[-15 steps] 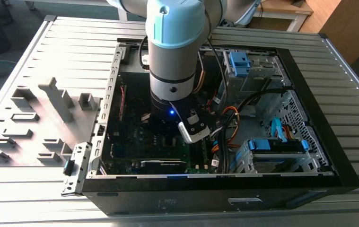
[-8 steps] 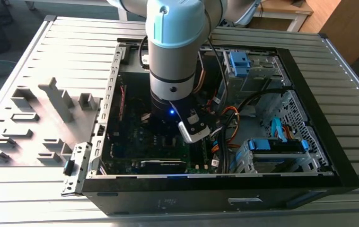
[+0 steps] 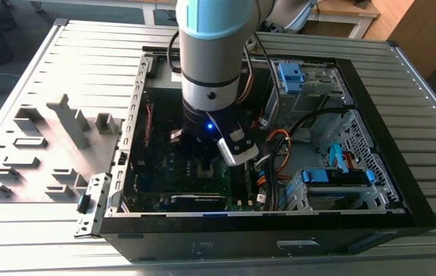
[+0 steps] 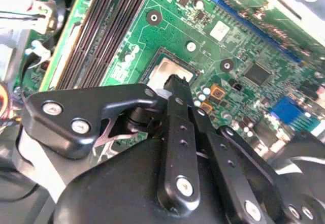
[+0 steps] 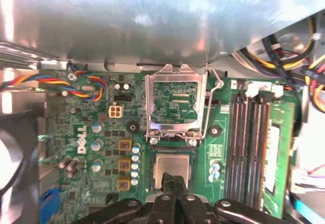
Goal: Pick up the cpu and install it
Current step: 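Place the cpu into insertion slot, then close the cpu cover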
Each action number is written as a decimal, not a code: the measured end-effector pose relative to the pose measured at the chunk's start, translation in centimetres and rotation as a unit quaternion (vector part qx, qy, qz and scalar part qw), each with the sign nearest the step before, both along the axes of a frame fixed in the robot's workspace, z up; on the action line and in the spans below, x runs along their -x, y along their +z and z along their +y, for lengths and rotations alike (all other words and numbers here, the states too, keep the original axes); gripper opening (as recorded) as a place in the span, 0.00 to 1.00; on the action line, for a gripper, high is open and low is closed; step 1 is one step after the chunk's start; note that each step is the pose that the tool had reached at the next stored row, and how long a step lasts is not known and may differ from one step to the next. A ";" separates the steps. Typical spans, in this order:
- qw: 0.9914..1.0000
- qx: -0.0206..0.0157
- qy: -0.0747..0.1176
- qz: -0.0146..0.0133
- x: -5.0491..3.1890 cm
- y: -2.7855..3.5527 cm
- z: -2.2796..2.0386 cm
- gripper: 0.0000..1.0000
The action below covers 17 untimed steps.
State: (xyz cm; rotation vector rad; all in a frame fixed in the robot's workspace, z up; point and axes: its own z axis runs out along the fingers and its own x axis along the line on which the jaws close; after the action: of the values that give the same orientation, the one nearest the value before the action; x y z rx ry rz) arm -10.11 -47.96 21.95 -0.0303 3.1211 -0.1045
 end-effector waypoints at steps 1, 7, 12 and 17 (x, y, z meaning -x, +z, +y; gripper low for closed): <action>1.000 0.000 0.000 0.000 0.00 0.06 0.00 0.11; 1.000 0.000 0.000 0.000 0.00 0.41 0.00 0.11; 1.000 0.000 0.000 0.000 0.00 0.43 0.00 0.11; 1.000 -0.001 0.002 0.000 -0.01 0.48 -0.01 0.11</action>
State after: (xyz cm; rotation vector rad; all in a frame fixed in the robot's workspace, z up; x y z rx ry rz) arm -10.10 -47.97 22.43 -0.0359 3.1211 -0.1028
